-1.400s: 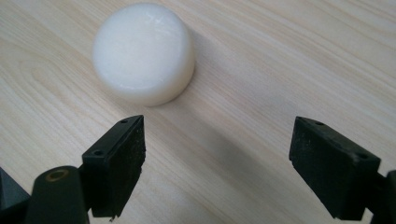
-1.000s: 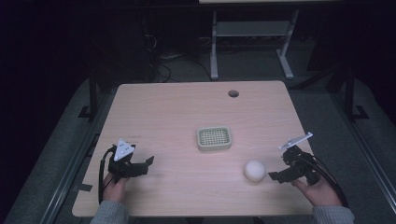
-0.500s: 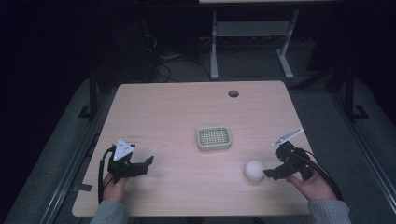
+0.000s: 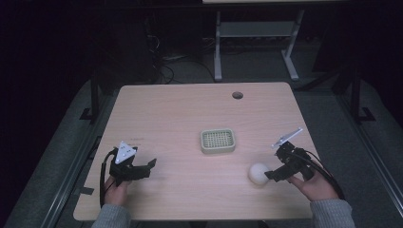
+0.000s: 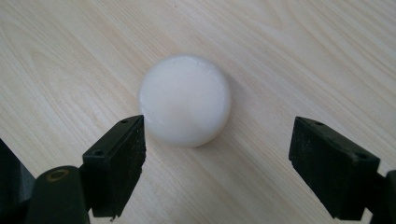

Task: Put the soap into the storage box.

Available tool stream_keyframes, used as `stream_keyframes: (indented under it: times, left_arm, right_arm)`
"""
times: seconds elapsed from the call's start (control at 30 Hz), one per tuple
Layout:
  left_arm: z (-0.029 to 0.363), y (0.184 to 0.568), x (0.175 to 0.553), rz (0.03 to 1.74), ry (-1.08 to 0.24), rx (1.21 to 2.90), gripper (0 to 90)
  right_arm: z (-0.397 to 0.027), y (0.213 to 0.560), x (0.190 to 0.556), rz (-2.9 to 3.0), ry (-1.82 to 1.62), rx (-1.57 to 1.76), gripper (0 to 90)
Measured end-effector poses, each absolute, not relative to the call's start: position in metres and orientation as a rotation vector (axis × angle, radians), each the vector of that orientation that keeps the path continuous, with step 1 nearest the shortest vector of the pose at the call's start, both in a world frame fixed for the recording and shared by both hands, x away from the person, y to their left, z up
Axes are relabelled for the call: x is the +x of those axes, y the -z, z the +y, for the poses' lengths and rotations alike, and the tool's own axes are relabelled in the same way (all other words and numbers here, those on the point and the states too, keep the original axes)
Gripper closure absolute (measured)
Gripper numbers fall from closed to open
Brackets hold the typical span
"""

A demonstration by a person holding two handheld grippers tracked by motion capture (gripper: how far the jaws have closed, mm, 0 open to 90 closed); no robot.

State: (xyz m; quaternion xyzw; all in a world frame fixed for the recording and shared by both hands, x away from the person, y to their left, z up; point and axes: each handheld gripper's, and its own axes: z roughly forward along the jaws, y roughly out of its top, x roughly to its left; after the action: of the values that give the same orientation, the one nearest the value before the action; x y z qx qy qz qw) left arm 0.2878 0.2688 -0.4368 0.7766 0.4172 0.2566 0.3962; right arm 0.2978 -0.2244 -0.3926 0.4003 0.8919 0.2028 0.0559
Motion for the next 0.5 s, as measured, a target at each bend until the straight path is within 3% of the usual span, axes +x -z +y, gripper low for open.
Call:
stream_keyframes:
  times: [0.5]
  left_arm:
    - [0.269, 0.436, 0.288, 1.058, -0.652, 1.967, 14.8]
  right_arm:
    - [-0.214, 0.391, 0.303, 2.734, -0.596, 1.183, 18.2]
